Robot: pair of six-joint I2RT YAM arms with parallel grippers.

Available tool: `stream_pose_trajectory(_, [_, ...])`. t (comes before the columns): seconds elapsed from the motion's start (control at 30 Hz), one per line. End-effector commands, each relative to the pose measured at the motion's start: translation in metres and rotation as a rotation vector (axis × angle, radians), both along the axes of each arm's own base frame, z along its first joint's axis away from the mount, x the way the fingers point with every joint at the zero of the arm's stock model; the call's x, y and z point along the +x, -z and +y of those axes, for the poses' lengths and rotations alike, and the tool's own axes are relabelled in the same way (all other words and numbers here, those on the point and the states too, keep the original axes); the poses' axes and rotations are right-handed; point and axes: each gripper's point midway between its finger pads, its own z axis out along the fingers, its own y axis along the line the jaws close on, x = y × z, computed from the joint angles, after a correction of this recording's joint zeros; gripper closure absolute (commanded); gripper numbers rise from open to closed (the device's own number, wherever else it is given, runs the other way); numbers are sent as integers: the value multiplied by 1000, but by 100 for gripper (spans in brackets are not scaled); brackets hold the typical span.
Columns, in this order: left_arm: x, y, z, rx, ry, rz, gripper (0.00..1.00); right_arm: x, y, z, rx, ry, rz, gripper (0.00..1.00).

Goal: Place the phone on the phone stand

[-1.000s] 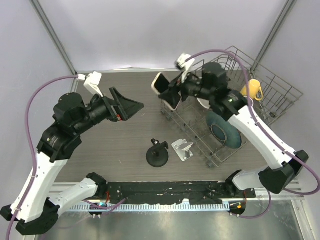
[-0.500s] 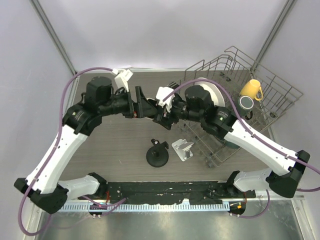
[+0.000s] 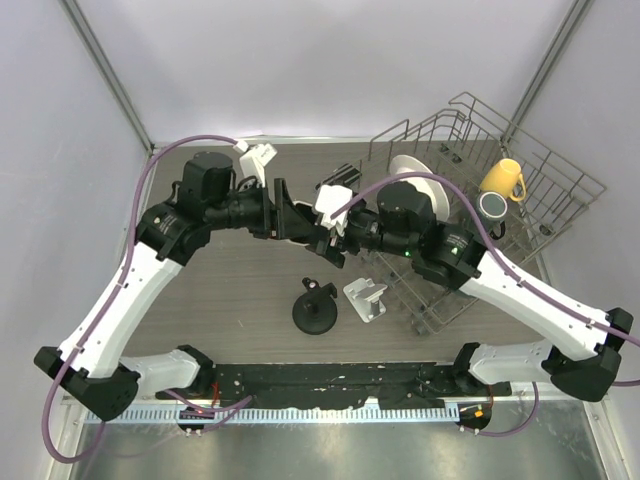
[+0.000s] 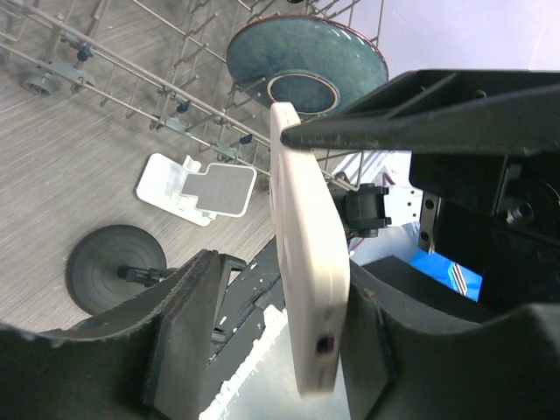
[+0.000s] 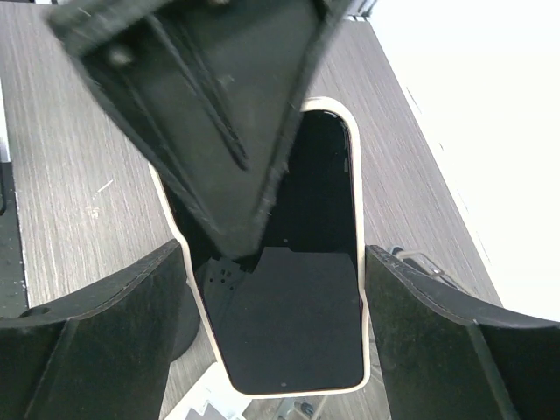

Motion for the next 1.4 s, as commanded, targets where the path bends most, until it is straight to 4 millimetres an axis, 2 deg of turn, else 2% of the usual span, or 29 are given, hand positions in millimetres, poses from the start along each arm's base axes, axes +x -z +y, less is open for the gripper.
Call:
stream_pose_trajectory(0.0, [-2, -8, -10, -41, 78, -28, 47, -4, -50, 1, 104, 10, -97, 100])
stream_pose_trajectory(0.13, [-2, -5, -13, -44, 97, -26, 65, -7, -47, 2, 90, 17, -97, 100])
stream_pose_trajectory(0.17, [-1, -2, -13, -37, 102, -27, 80, -6, -46, 3, 86, 23, -94, 100])
stream_pose_trajectory(0.23, [0, 1, -12, -21, 93, -23, 100, -7, -45, 4, 84, 45, -83, 100])
stream_pose_trajectory(0.3, [4, 1, -8, -6, 69, -51, 100, -6, -41, 4, 67, 64, -54, 100])
stream_pose_trajectory(0.33, [6, -1, -6, -3, 54, -69, 100, 0, -40, 1, 67, 114, -29, 94])
stream_pose_trajectory(0.37, [7, -3, -4, 0, 39, -86, 100, 2, -45, 0, 77, 139, -14, 82])
stream_pose_trajectory(0.4, [15, -7, 0, 5, -3, -124, 100, 6, -37, -2, 54, 172, 12, 57])
stream_pose_trajectory(0.47, [15, -19, 9, -6, -54, -186, 100, 13, -34, -8, 54, 248, 49, 26])
stream_pose_trajectory(0.5, [25, -26, 16, -3, -120, -232, 100, 13, -26, -11, 29, 259, 62, 16])
stream_pose_trajectory(0.53, [22, -37, 23, -19, -150, -274, 100, 14, -23, -13, 24, 270, 68, 16])
stream_pose_trajectory(0.57, [24, -40, 27, -22, -181, -296, 100, 15, -12, -16, 4, 290, 78, 16])
stream_pose_trajectory(0.6, [30, -48, 33, -26, -227, -335, 100, 16, -9, -18, 7, 304, 80, 16])
stream_pose_trajectory(0.63, [27, -54, 40, -36, -254, -363, 100, 15, -5, -23, 20, 327, 96, 16])
stream_pose_trajectory(0.7, [28, -67, 46, -61, -289, -417, 100, 15, -4, -28, 38, 354, 106, 15])
stream_pose_trajectory(0.73, [30, -66, 49, -60, -308, -429, 100, 13, -3, -32, 46, 357, 112, 15])
stream_pose_trajectory(0.8, [24, -79, 54, -94, -320, -476, 100, 9, -1, -34, 57, 355, 124, 15])
stream_pose_trajectory(0.93, [19, -86, 54, -102, -301, -503, 100, 12, 10, -47, 23, 391, 95, 15])
stream_pose_trajectory(0.97, [20, -84, 53, -88, -290, -502, 100, 13, 2, -52, 47, 407, 66, 14])
stream_pose_trajectory(1.03, [19, -81, 56, -65, -297, -484, 100, 22, -1, -63, 51, 479, 35, 14])
stream_pose_trajectory(1.07, [20, -81, 58, -63, -309, -486, 100, 24, -3, -65, 62, 502, 32, 14])
stream_pose_trajectory(1.1, [16, -89, 61, -90, -321, -517, 100, 26, -4, -66, 80, 527, 46, 14])
stream_pose_trajectory(1.13, [18, -83, 62, -93, -330, -517, 100, 30, -6, -67, 98, 560, 59, 14])
stream_pose_trajectory(1.17, [16, -87, 63, -114, -338, -534, 100, 32, -6, -66, 118, 581, 79, 14])
stream_pose_trajectory(1.2, [12, -101, 65, -169, -345, -571, 100, 34, -3, -60, 134, 598, 108, 14])
stream_pose_trajectory(1.23, [11, -98, 63, -184, -342, -572, 100, 34, -13, -55, 231, 630, 184, 14])
stream_pose_trajectory(1.3, [7, -113, 62, -266, -347, -595, 100, 37, -21, -48, 372, 630, 319, 15])
stream_pose_trajectory(1.33, [4, -112, 62, -296, -349, -589, 100, 34, -18, -40, 475, 613, 453, 16])
stream_pose_trajectory(1.37, [2, -127, 62, -366, -352, -629, 100, 38, -31, -33, 589, 514, 538, 20])
